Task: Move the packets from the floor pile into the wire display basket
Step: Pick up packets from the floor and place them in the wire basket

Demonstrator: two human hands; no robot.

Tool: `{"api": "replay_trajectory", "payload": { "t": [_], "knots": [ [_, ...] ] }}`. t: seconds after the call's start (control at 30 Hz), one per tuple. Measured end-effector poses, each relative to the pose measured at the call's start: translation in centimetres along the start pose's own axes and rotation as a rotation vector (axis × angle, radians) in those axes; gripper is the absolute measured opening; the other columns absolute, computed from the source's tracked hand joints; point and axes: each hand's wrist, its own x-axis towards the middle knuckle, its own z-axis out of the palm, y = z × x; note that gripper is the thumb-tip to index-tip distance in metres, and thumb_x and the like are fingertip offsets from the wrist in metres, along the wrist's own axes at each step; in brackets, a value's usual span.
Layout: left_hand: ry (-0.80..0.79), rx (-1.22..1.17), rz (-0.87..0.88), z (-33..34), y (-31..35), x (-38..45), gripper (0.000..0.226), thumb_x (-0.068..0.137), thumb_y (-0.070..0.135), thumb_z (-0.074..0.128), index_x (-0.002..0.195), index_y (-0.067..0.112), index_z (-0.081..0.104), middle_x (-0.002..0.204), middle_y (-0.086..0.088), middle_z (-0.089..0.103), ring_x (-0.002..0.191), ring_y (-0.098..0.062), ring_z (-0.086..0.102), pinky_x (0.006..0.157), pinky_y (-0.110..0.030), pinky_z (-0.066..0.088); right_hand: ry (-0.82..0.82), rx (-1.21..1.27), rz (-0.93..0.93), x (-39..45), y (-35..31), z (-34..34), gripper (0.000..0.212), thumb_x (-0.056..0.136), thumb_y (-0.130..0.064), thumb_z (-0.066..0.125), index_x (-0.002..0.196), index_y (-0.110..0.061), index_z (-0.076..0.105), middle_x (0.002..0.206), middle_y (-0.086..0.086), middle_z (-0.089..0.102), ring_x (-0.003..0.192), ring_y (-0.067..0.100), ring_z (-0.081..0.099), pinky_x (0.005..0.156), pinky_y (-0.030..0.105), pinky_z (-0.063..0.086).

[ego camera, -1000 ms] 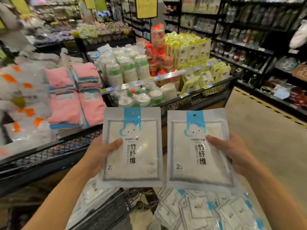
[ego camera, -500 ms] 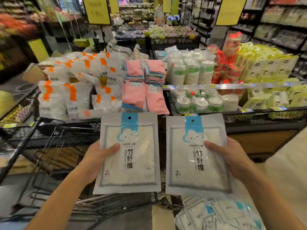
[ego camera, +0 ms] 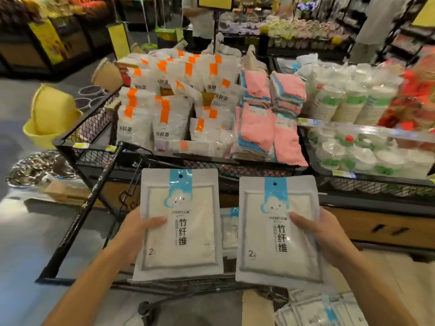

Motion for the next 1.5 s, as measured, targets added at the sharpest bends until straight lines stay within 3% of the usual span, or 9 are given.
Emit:
{"api": "replay_trajectory", "payload": {
  "t": [0.1,0.27,0.4,0.73,0.83,0.97,1.1,1.27,1.5],
  "knots": [
    [0.038,-0.036,-0.029,-1.3,-0.9,1.6,0.034,0.083,0.0,0.068,0.116,0.008,0.064,0.101,-0.013,0.079,0.087,-0.03,0.077,0.06,-0.037,0.063,-0.008,-0.02,0.024,2.1,1.0,1.7,0.035,0.088,-0.006,0.075,0.122,-0.002,0.067,0.111,0.019,0.077,0.1,0.04,0.075,0.095,0.061,0.056],
    [0.087,-0.039,-0.104,-2.1,-3.6,5.2,0.04,0.088,0.002,0.071,0.126,0.012,0.063,0.112,-0.011,0.077,0.1,-0.03,0.075,0.089,-0.056,0.058,-0.008,-0.042,0.067,6.2,2.5,2.9,0.037,0.088,-0.006,0.074,0.124,-0.004,0.066,0.112,0.018,0.077,0.101,0.039,0.075,0.093,0.061,0.056],
    [0.113,-0.021,-0.162,-1.0,-5.3,8.2,0.041,0.089,0.003,0.073,0.127,0.016,0.063,0.114,-0.006,0.077,0.104,-0.028,0.074,0.094,-0.058,0.056,-0.006,-0.062,0.108,10.8,4.0,3.1,0.035,0.089,-0.005,0.073,0.123,-0.005,0.066,0.109,0.017,0.077,0.098,0.039,0.075,0.09,0.062,0.057],
    [0.207,0.062,-0.285,3.4,-11.0,17.3,0.031,0.09,0.004,0.073,0.116,0.018,0.066,0.102,0.001,0.079,0.097,-0.024,0.076,0.079,-0.046,0.062,-0.002,-0.168,0.22,21.5,10.7,2.2,0.021,0.092,-0.006,0.072,0.112,-0.007,0.067,0.093,0.01,0.079,0.075,0.022,0.078,0.052,0.029,0.06],
    [0.214,0.069,-0.307,4.0,-13.3,19.9,0.032,0.089,0.002,0.073,0.115,0.019,0.066,0.101,0.001,0.08,0.092,-0.021,0.077,0.069,-0.035,0.063,0.007,-0.202,0.292,24.2,13.7,2.2,0.025,0.092,-0.008,0.071,0.116,-0.005,0.065,0.1,0.014,0.078,0.081,0.026,0.078,0.058,0.037,0.063],
    [0.176,0.062,-0.363,3.9,-17.6,24.7,0.038,0.087,0.001,0.073,0.121,0.016,0.065,0.109,-0.005,0.078,0.098,-0.028,0.076,0.078,-0.044,0.062,0.041,-0.227,0.377,27.8,18.2,2.5,0.032,0.09,-0.013,0.075,0.119,-0.004,0.064,0.1,0.015,0.078,0.083,0.03,0.078,0.066,0.048,0.065],
    [0.202,0.117,-0.41,3.9,-22.6,29.8,0.034,0.085,-0.001,0.076,0.114,0.016,0.069,0.099,0.0,0.08,0.093,-0.024,0.076,0.073,-0.036,0.06,0.099,-0.237,0.405,30.5,22.3,3.7,0.019,0.089,-0.009,0.074,0.107,-0.006,0.067,0.091,0.011,0.079,0.076,0.026,0.078,0.056,0.035,0.063],
    [0.229,0.142,-0.463,3.7,-28.5,35.0,0.028,0.082,-0.001,0.081,0.102,0.016,0.071,0.092,0.003,0.075,0.086,-0.019,0.072,0.063,-0.027,0.057,0.123,-0.263,0.412,34.3,27.4,5.5,0.019,0.088,-0.007,0.075,0.107,-0.007,0.07,0.097,0.013,0.079,0.083,0.031,0.078,0.065,0.042,0.065],
    [0.195,0.142,-0.462,2.5,-33.0,38.8,0.035,0.058,0.027,0.093,0.09,0.02,0.078,0.091,-0.009,0.079,0.093,-0.038,0.074,0.089,-0.06,0.058,0.115,-0.43,0.402,38.2,33.3,6.5,0.033,0.088,-0.024,0.079,0.118,-0.015,0.069,0.103,0.002,0.079,0.089,0.022,0.077,0.074,0.044,0.065]
  ]
}}
